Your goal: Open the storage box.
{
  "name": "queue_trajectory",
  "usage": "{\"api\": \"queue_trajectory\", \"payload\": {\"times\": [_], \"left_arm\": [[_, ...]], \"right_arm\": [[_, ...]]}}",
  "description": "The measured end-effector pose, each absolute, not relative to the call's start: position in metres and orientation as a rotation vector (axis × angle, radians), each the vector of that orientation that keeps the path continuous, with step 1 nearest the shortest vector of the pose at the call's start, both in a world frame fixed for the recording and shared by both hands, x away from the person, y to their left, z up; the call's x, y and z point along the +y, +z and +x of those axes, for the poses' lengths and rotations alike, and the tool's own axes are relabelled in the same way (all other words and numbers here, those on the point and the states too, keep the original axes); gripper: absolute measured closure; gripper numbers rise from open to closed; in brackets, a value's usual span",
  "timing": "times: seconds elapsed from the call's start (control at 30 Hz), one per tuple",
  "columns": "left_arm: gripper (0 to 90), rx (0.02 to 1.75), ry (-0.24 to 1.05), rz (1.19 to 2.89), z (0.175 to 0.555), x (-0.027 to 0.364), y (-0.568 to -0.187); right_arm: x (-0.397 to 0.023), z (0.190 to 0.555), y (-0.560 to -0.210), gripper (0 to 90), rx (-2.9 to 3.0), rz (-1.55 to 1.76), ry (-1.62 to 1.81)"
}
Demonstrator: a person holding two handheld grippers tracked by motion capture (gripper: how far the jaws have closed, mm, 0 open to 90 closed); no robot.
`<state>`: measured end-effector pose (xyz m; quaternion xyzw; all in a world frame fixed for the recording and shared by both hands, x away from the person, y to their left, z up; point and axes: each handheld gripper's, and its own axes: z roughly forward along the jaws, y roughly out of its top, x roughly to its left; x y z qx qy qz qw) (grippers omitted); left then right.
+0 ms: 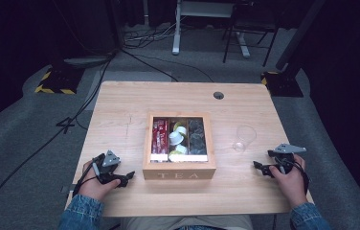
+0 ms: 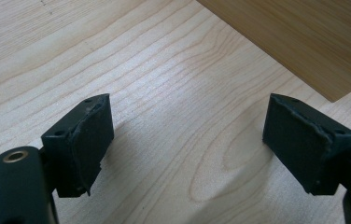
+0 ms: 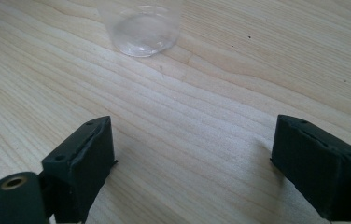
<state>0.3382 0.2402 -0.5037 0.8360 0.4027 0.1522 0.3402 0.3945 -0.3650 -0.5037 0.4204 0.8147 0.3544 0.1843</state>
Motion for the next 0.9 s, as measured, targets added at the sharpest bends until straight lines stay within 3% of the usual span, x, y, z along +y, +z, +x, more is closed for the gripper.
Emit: {"api": "queue_trajectory", "payload": {"times": [0.6, 0.9], "left_arm": [[30.1, 1.072, 0.345, 2.113, 0.335, 0.245, -0.477], [30.5, 1.029, 0.383, 2.085, 0.335, 0.243, -0.458]], "right_arm": [[-0.365, 0.395, -0.504, 12.9, 2.297, 1.183, 1.0], [-0.365, 0.395, -0.504, 12.9, 2.297, 1.182, 1.0]]}}
